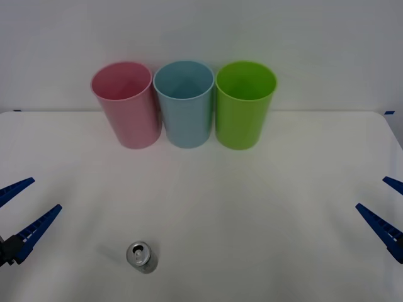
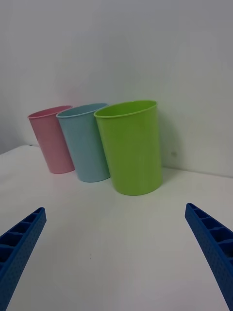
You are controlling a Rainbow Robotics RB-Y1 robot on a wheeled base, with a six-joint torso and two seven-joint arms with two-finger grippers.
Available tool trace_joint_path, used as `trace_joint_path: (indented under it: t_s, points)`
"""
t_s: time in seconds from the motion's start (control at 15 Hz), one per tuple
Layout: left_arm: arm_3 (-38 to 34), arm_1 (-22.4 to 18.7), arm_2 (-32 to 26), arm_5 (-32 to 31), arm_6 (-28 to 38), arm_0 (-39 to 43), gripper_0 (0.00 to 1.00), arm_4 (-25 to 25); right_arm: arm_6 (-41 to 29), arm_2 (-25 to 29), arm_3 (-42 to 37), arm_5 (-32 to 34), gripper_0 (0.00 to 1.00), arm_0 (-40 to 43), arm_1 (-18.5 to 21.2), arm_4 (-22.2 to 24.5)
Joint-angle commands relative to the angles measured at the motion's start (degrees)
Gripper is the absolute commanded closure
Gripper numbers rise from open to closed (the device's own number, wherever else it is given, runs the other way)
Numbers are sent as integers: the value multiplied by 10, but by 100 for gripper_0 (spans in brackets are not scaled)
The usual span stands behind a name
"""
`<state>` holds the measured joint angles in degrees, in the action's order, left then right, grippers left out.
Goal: Grasp the object on the table and drop it into the matching bin: aluminum can to the light blue bin, PET bottle to the pink bin.
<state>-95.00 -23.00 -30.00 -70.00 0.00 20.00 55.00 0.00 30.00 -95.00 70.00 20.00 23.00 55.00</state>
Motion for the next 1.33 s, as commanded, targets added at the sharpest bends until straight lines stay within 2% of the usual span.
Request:
trace_joint_path:
  t_s: [0.07, 0.2, 0.53, 1.33]
  points:
    - [0, 0, 0, 0, 0, 0, 0, 0, 0, 0, 0, 0, 0, 0, 0, 0]
    - [0, 17, 6, -8, 1, 1, 0, -2, 0, 0, 0, 0, 0, 0, 0, 0]
    - [-16, 7, 15, -1, 0, 13, 0, -11, 0, 0, 0, 0, 0, 0, 0, 0]
    - [-4, -94, 33, -26, -5, 67, 0, -34, 0, 0, 0, 0, 0, 0, 0, 0]
